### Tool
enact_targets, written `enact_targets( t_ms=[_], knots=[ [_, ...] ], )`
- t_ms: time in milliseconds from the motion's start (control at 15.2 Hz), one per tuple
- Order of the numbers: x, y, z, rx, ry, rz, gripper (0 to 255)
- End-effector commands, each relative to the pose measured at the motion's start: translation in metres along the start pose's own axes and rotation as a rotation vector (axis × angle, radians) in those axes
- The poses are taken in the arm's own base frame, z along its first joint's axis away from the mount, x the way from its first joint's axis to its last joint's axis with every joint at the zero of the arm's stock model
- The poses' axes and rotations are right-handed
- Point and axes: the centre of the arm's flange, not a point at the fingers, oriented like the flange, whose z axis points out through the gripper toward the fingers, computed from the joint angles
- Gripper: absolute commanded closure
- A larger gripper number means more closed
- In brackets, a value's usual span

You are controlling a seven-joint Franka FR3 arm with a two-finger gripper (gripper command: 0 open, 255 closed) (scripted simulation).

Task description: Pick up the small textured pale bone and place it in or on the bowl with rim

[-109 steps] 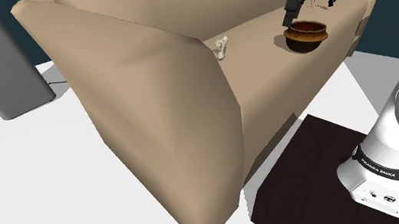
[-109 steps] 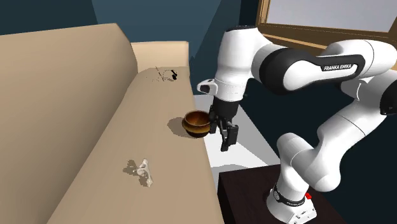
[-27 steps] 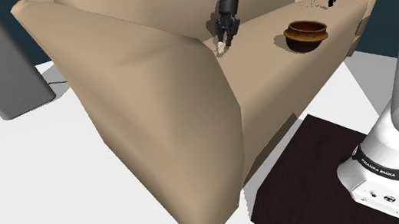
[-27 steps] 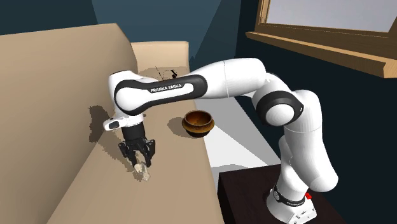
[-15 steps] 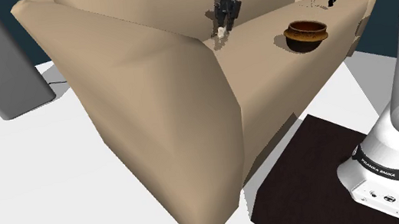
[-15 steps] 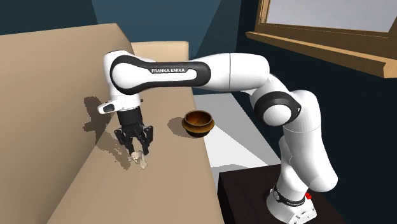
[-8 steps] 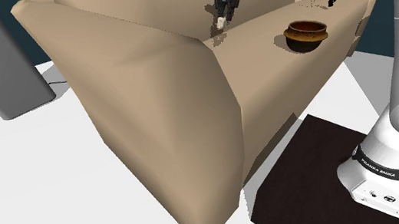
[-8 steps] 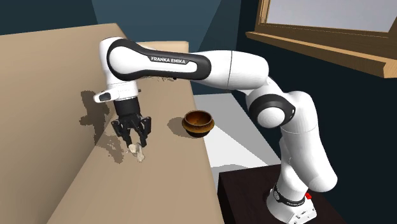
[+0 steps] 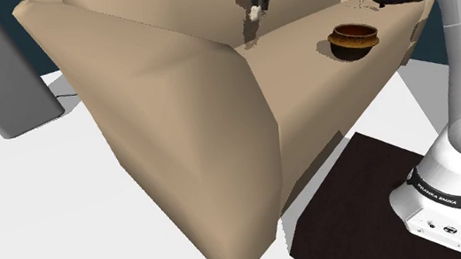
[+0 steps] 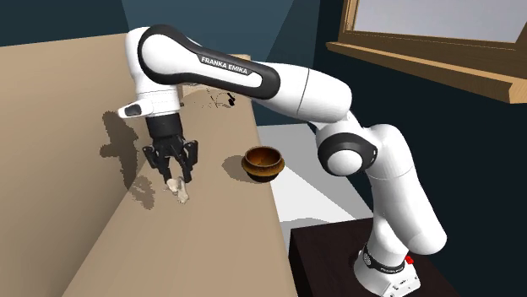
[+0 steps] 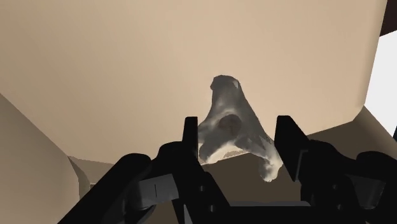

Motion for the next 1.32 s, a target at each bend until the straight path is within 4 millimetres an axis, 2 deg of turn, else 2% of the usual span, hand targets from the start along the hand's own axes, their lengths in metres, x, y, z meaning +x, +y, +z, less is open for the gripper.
enact_targets(
  t_ms=[0,66,1254],
  knots=[
    [0.003,-0.003,-0.010,0.001,0.000,0.000,255],
    [0.004,-0.004,-0.015,0.001,0.000,0.000,255],
    [-0.198,-0.119,-0.063,0.001,0.000,0.000,255]
  ],
)
